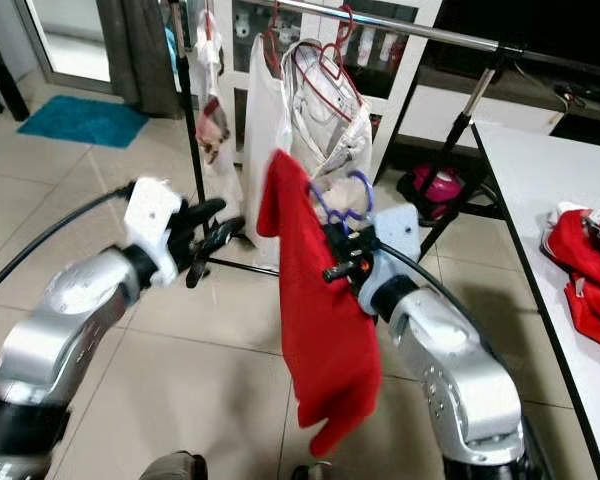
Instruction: Hang hanger
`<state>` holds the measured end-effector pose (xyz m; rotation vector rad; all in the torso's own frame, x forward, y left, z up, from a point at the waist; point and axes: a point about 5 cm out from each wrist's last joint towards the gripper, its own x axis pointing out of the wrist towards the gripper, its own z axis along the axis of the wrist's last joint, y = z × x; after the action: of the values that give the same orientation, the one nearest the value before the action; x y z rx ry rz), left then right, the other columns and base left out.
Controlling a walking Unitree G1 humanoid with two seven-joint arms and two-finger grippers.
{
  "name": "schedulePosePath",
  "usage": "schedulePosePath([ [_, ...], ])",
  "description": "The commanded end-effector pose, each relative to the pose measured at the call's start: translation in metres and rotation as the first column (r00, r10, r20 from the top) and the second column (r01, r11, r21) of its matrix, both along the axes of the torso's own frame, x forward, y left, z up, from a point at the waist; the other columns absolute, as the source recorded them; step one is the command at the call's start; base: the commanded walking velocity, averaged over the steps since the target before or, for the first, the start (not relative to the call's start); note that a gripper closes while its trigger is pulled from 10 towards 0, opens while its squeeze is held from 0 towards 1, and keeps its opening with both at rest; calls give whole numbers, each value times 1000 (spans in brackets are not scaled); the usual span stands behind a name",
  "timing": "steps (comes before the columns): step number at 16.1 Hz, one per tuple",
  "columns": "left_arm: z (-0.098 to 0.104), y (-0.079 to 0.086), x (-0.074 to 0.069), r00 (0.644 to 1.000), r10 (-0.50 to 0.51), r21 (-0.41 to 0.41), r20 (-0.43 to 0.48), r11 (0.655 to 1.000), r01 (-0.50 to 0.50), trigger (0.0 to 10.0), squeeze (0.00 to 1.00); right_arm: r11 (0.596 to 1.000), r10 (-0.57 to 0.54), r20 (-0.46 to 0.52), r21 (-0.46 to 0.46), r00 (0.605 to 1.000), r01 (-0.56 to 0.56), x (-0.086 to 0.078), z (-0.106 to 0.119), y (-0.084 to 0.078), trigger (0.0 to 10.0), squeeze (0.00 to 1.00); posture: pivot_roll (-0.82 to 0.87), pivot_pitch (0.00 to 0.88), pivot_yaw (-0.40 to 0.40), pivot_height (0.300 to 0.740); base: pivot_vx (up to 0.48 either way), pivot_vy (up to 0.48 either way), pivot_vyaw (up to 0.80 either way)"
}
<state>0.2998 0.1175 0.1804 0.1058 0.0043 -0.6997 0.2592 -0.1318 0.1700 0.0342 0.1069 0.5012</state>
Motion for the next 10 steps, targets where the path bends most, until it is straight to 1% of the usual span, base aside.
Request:
schedulePosePath([
  [1,3,-10,2,999,-43,-45,-8,998,43,10000,0,999,36,83,-1,996,-36,-1,16,6,0,0,43,27,-95,740,0,0,0],
  [2,3,-12,3,999,-49,-53,-9,997,48,10000,0,999,38,85,-1,996,-38,0,17,7,0,0,43,27,-95,740,0,0,0],
  [3,3,-18,5,998,-54,-119,-34,992,50,10000,0,999,45,105,-23,993,-43,1,19,8,0,0,38,27,-91,740,0,0,0],
  [4,3,-20,6,998,-56,-140,-42,989,50,10000,0,999,48,110,-30,993,-45,1,20,9,0,0,36,26,-88,740,0,0,0],
  [5,3,-25,9,994,-70,-226,-82,973,50,10000,0,997,60,134,-45,989,-54,2,25,11,0,0,32,26,-84,740,0,0,0],
  [6,2,-29,13,991,-79,-255,-105,966,50,10000,0,997,69,150,-53,986,-61,2,29,13,0,0,28,27,-80,740,0,0,0],
  [7,1,-29,15,992,-75,-238,-103,970,48,10000,863,996,72,157,-55,985,-64,2,31,14,0,0,26,27,-77,740,0,0,0],
  [8,0,-30,16,993,-73,-225,-98,973,49,10000,1000,996,72,159,-56,985,-64,2,31,14,0,0,26,27,-77,740,0,0,0],
  [9,0,-30,16,994,-71,-200,-86,978,52,10000,1000,996,73,161,-57,984,-64,2,32,14,0,0,25,28,-76,740,0,0,0],
  [10,0,-31,16,994,-71,-194,-84,980,53,10000,1000,996,73,162,-59,984,-64,2,32,14,0,0,25,28,-76,740,0,0,0],
])
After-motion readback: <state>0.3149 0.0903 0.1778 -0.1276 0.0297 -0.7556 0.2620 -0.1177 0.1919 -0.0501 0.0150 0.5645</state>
